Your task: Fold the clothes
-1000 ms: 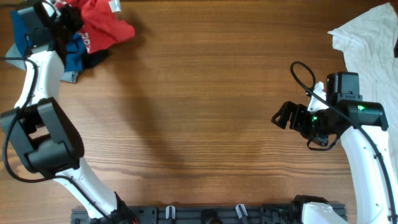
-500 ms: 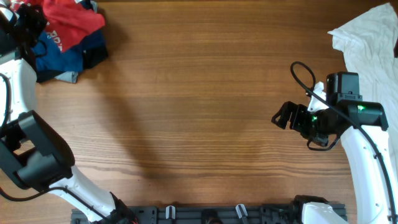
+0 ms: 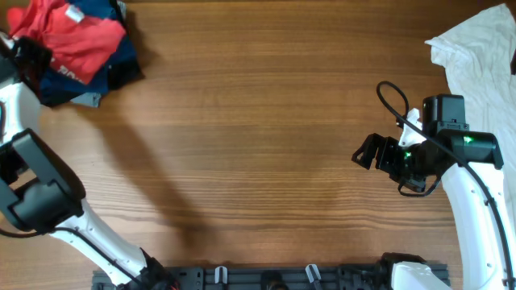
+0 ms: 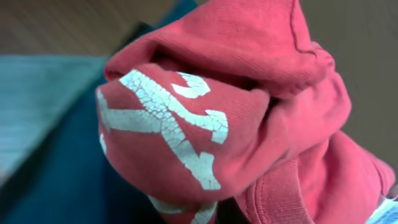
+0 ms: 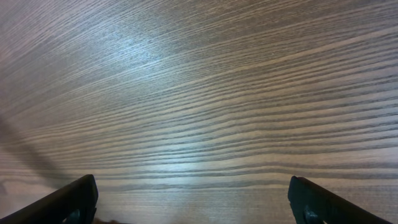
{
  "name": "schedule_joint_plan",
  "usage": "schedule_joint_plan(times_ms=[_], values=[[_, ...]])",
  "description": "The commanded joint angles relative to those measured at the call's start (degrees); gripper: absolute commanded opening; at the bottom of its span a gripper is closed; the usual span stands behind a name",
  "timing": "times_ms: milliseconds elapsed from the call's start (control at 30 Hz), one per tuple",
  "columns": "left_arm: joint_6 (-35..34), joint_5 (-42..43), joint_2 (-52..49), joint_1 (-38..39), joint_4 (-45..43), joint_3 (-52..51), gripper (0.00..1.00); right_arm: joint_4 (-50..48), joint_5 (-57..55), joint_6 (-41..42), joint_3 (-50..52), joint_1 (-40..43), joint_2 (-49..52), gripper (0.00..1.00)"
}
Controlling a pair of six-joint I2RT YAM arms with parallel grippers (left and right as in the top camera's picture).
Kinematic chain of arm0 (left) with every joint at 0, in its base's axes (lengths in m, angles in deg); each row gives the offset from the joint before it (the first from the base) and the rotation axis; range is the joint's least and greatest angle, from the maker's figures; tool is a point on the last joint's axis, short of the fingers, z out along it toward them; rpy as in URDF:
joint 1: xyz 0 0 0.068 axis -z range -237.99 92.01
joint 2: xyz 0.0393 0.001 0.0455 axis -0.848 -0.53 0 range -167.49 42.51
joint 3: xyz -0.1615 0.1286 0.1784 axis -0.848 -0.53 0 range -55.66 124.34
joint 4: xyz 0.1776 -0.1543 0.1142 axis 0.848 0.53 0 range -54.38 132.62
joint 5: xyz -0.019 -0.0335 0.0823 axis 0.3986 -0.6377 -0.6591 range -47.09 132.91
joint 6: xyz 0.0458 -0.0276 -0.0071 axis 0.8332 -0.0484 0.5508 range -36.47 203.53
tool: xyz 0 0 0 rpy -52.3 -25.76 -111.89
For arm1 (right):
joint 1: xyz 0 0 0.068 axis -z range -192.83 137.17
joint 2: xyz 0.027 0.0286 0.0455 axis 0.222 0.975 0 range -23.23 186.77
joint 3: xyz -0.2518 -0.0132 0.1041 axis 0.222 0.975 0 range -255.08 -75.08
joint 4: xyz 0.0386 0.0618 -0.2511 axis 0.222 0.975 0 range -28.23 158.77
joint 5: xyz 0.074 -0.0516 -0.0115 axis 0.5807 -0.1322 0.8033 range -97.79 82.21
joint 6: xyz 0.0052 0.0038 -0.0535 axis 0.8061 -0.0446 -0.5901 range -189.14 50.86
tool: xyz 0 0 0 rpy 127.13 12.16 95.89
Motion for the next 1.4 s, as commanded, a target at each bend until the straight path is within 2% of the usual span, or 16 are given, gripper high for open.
schedule_joint_plan(times_ms=[0, 33, 67, 333, 567, 667, 800, 867, 1000, 1233, 1367], values=[[0.9, -2.0, 0.3, -2.1, 0.8, 1.3, 0.30, 0.2, 0.9, 0.3, 0.1, 0.2, 0.2, 0.99], [0.9, -2.0, 0.3, -2.3, 1.3, 1.3, 0.57, 0.3, 0.9, 0.4, 0.1, 0.2, 0.2, 0.99], [0.9, -1.9, 0.3, -2.3, 1.7, 1.3, 1.00, 0.4, 0.9, 0.4, 0.1, 0.2, 0.2, 1.00], [0.6, 6.9, 1.8, -2.2, 5.2, 1.3, 1.00, 1.6, 0.7, 0.5, 0.1, 0.2, 0.2, 1.00], [-0.1, 6.9, 17.7, -1.1, 8.7, 1.3, 1.00, -1.8, 1.1, 4.9, -1.7, 0.2, -2.3, 0.99], [-5.4, 8.2, 26.2, -0.1, 13.5, 1.3, 1.00, -0.6, 1.2, 4.9, -4.3, 0.2, -5.8, 0.99], [-5.7, 14.3, 36.7, 2.4, 25.1, 1.3, 1.00, 3.0, 2.0, 4.8, -6.3, 0.2, -13.0, 0.99], [-5.6, 18.2, 41.8, 3.6, 34.2, 1.3, 1.00, 5.3, 4.7, 4.2, -6.3, 0.2, -18.3, 1.00], [-4.9, 19.8, 49.9, 5.2, 48.6, 1.3, 1.00, 8.3, 5.7, 3.9, -6.3, 0.2, -30.0, 0.99], [5.6, 23.7, 63.1, 7.3, 65.2, 1.3, 1.00, 12.8, 5.9, 7.2, -6.3, 0.2, -49.4, 0.99], [9.7, 25.4, 70.9, 7.3, 72.0, 1.3, 1.00, 13.6, 5.7, 8.0, -6.3, 0.2, -55.9, 0.99]])
